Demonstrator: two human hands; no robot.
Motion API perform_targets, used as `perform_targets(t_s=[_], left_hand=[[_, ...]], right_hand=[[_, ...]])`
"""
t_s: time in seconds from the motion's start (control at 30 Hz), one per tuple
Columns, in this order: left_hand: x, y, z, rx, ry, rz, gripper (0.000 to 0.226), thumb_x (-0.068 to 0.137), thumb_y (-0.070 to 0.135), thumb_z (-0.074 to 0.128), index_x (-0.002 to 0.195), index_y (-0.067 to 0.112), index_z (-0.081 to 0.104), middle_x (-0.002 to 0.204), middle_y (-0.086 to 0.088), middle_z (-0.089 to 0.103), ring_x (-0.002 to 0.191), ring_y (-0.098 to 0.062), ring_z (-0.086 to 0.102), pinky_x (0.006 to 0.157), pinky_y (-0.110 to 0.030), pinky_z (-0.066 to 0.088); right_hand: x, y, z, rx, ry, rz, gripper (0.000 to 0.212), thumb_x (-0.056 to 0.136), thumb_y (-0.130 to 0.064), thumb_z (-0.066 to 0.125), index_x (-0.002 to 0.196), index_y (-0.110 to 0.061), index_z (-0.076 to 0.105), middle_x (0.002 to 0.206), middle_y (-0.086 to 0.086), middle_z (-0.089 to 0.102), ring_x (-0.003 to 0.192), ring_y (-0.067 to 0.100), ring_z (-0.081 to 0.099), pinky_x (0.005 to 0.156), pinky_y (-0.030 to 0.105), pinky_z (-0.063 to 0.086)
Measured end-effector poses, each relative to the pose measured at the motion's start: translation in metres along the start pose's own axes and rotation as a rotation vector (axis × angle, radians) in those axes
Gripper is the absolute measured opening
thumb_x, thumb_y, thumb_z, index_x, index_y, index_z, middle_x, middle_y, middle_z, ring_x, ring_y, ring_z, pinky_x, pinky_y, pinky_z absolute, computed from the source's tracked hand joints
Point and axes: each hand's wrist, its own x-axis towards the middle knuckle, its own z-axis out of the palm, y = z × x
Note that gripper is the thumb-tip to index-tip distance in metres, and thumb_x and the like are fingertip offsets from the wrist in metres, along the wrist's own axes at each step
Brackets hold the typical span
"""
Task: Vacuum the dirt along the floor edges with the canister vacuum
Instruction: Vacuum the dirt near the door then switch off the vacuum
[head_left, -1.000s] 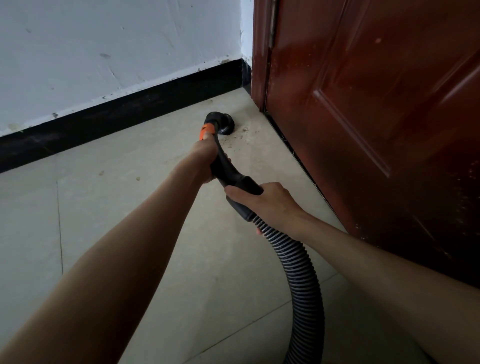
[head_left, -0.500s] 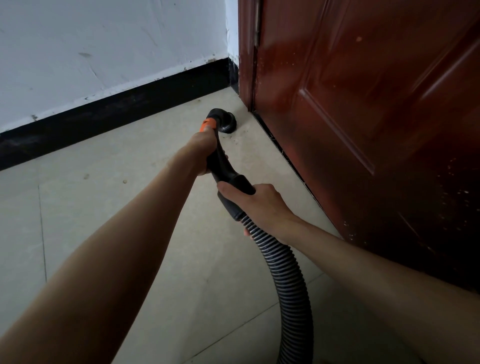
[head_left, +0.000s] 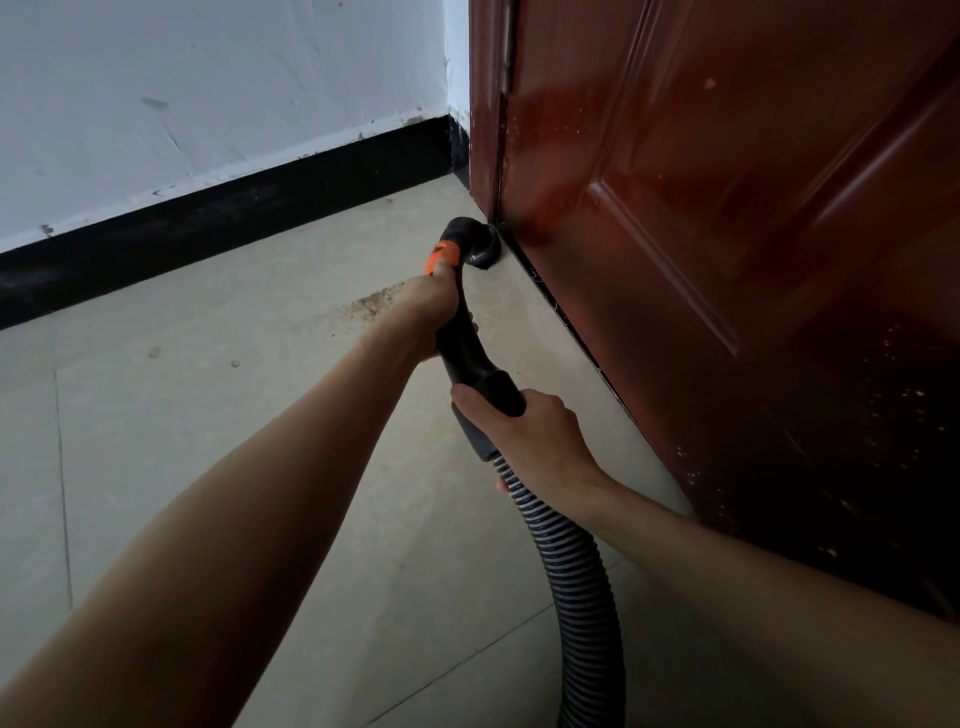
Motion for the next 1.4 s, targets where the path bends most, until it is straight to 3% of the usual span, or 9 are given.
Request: perform_targets(t_s=[0.23,0.37,0.6,0.77,0.87,0.93,1.07,1.27,1.4], left_hand=[[0.01,0.007,0.009,0.016,0.049,0.046,0.057,0.102,0.045,0.029,0.132,-0.002,0.04,0.079,-0.01,0.052,0.061,-0.019,0.055,0.047,-0.028,0.043],[0.007,0.004,0.004,0.023,0.035,0.023,0.057,0.101,0.049,0.033,0.129,0.0,0.041,0.082,-0.01,0.054,0.064,-0.019,0.057,0.045,-0.027,0.044],[-0.008,-0.022,0.0,-0.124,-0.138,0.023,0.057,0.099,0.05,0.037,0.132,0.002,0.039,0.106,-0.012,0.053,0.092,-0.023,0.055,0.069,-0.033,0.047],[-0.024,-0.033,0.014,-0.277,-0.317,0.059,0.042,0.1,0.043,0.04,0.099,0.003,0.052,0.085,-0.007,0.056,0.075,-0.017,0.057,0.064,-0.027,0.051],[-0.035,-0.034,0.029,-0.367,-0.411,0.075,0.039,0.102,0.036,0.04,0.088,0.003,0.053,0.078,-0.006,0.06,0.062,-0.012,0.063,0.055,-0.021,0.054],[-0.04,-0.031,0.038,-0.38,-0.406,0.113,0.038,0.103,0.033,0.04,0.098,-0.002,0.055,0.074,-0.005,0.059,0.054,-0.01,0.063,0.051,-0.017,0.052],[-0.04,-0.018,0.054,-0.19,-0.331,0.194,0.042,0.102,0.027,0.038,0.124,-0.006,0.052,0.111,-0.021,0.062,0.094,-0.027,0.06,0.087,-0.035,0.05],[-0.027,-0.021,0.066,0.05,-0.228,0.232,0.046,0.101,0.027,0.037,0.129,-0.009,0.045,0.124,-0.023,0.054,0.11,-0.033,0.056,0.082,-0.034,0.044],[-0.027,-0.022,0.067,0.106,-0.26,0.221,0.049,0.101,0.031,0.04,0.13,-0.008,0.045,0.129,-0.025,0.052,0.113,-0.036,0.057,0.088,-0.04,0.049]], right_hand=[[0.017,0.001,-0.005,0.001,-0.019,0.015,0.042,0.084,-0.054,0.065,0.08,-0.014,0.054,0.07,0.004,0.061,0.056,0.017,0.062,0.059,0.032,0.056],[0.01,0.002,0.0,0.126,-0.044,0.046,0.041,0.083,-0.05,0.068,0.08,-0.011,0.056,0.065,0.004,0.059,0.042,0.01,0.058,0.045,0.022,0.05],[-0.018,0.014,-0.009,0.248,-0.072,0.077,0.044,0.078,-0.048,0.071,0.077,-0.006,0.058,0.051,-0.003,0.057,0.041,0.015,0.055,0.043,0.023,0.046],[-0.036,0.02,-0.025,0.347,-0.045,0.125,0.07,0.053,-0.068,0.064,0.076,-0.003,0.061,0.053,0.006,0.06,0.04,0.017,0.055,0.04,0.021,0.045],[-0.039,0.022,-0.029,0.454,-0.029,0.156,0.07,0.058,-0.068,0.062,0.083,-0.003,0.063,0.059,0.009,0.061,0.041,0.017,0.054,0.039,0.024,0.043],[-0.04,0.023,-0.03,0.551,-0.069,0.172,0.063,0.065,-0.066,0.059,0.087,-0.007,0.062,0.064,0.011,0.061,0.042,0.017,0.054,0.039,0.023,0.044],[-0.042,0.026,-0.028,0.679,-0.142,0.171,0.056,0.076,-0.065,0.051,0.085,-0.011,0.063,0.067,0.009,0.062,0.045,0.017,0.056,0.042,0.023,0.047],[-0.047,0.033,-0.016,0.208,0.275,0.04,0.076,0.057,-0.073,0.062,0.099,-0.009,0.057,0.061,0.004,0.061,0.048,0.022,0.06,0.048,0.031,0.047],[-0.048,0.037,-0.013,0.254,0.324,0.057,0.048,0.082,-0.058,0.061,0.093,-0.011,0.057,0.053,-0.001,0.058,0.041,0.019,0.056,0.042,0.027,0.045]])
